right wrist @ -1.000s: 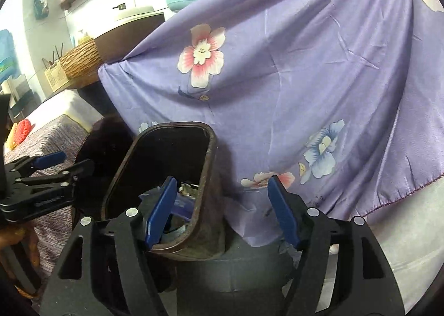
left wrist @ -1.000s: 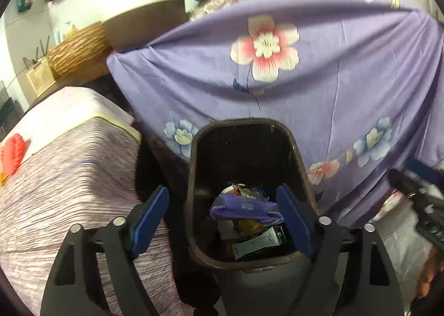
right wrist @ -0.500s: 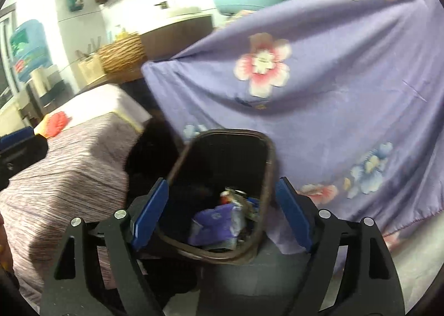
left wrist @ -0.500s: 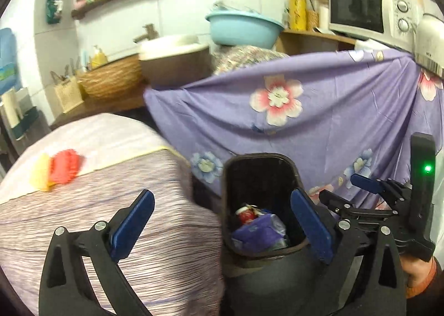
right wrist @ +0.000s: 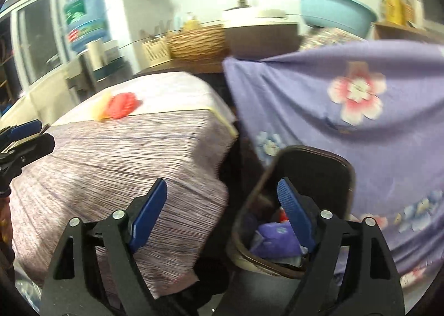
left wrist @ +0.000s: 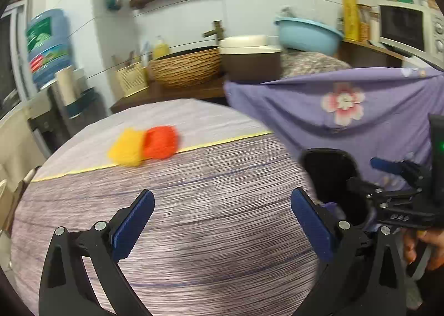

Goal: Collect trash
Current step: 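Move both tools back over the table toward the foam nets, then grasp the yellow foam net with the left tool while the right tool grasps the orange foam net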

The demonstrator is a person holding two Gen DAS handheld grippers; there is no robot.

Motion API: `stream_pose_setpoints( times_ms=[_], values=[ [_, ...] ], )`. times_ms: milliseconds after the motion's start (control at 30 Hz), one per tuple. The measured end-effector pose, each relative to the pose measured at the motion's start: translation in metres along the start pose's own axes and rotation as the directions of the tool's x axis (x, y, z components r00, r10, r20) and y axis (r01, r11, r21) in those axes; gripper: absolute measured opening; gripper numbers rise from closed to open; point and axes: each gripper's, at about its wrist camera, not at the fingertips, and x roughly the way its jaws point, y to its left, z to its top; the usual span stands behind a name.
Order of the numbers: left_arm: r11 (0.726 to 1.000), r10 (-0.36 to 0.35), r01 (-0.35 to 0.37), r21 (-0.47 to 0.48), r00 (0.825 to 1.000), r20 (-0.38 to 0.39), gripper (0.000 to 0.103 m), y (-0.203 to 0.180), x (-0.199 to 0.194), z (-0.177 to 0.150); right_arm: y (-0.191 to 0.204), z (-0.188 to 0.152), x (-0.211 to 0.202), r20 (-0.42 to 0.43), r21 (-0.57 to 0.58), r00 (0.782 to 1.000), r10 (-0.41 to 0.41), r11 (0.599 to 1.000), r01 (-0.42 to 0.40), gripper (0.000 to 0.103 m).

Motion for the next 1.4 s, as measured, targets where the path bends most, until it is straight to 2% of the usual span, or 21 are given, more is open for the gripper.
stream_pose_setpoints(
  times_ms=[167,300,433,567,833,967,1100,1267,1300,1400],
  values=[
    [0.993,0.107,-0.108,-0.04,0.994,-0.025,0.098,0.058,0.0,-0.01,0.034,0.012,0.009,-0.011,-0.058,0.997,0.078,0.995,-0.078,0.086],
    [0.985,0.149,-0.153,-0.08,0.988,-0.048,0.098,0.099,0.007,-0.014,0.06,0.024,0.018,-0.033,-0.088,0.99,0.137,0.986,-0.14,0.086],
    [0.982,0.138,-0.147,-0.12,0.987,-0.081,0.098,0.129,0.021,-0.012,0.084,0.034,0.028,-0.057,-0.129,0.983,0.174,0.975,-0.18,0.087],
    [0.982,0.101,-0.115,-0.149,0.99,-0.103,0.097,0.145,0.04,-0.004,0.103,0.046,0.039,-0.092,-0.156,0.972,0.215,0.961,-0.227,0.087],
    [0.995,0.041,-0.052,-0.084,0.99,-0.135,0.097,0.142,0.097,0.027,0.122,0.055,0.057,-0.12,-0.189,0.966,0.229,0.95,-0.249,0.087],
    [0.995,0.007,-0.026,-0.101,0.984,-0.18,0.097,0.152,0.135,0.037,0.123,0.055,0.062,-0.136,-0.194,0.965,0.225,0.949,-0.249,0.087],
    [0.988,-0.045,0.008,-0.152,0.969,-0.243,0.083,0.167,0.174,0.039,0.119,0.058,0.065,-0.142,-0.192,0.965,0.219,0.951,-0.243,0.087],
    [0.973,-0.09,0.027,-0.229,0.959,-0.27,0.05,0.183,0.189,0.028,0.118,0.063,0.073,-0.146,-0.201,0.969,0.199,0.953,-0.226,0.087],
    [0.97,-0.099,0.032,-0.243,0.959,-0.266,0.041,0.185,0.189,0.027,0.119,0.065,0.076,-0.149,-0.201,0.969,0.198,0.953,-0.226,0.087],
    [0.964,-0.104,0.037,-0.264,0.964,-0.246,0.025,0.19,0.183,0.02,0.123,0.067,0.082,-0.156,-0.203,0.967,0.202,0.951,-0.232,0.087]
  ],
)
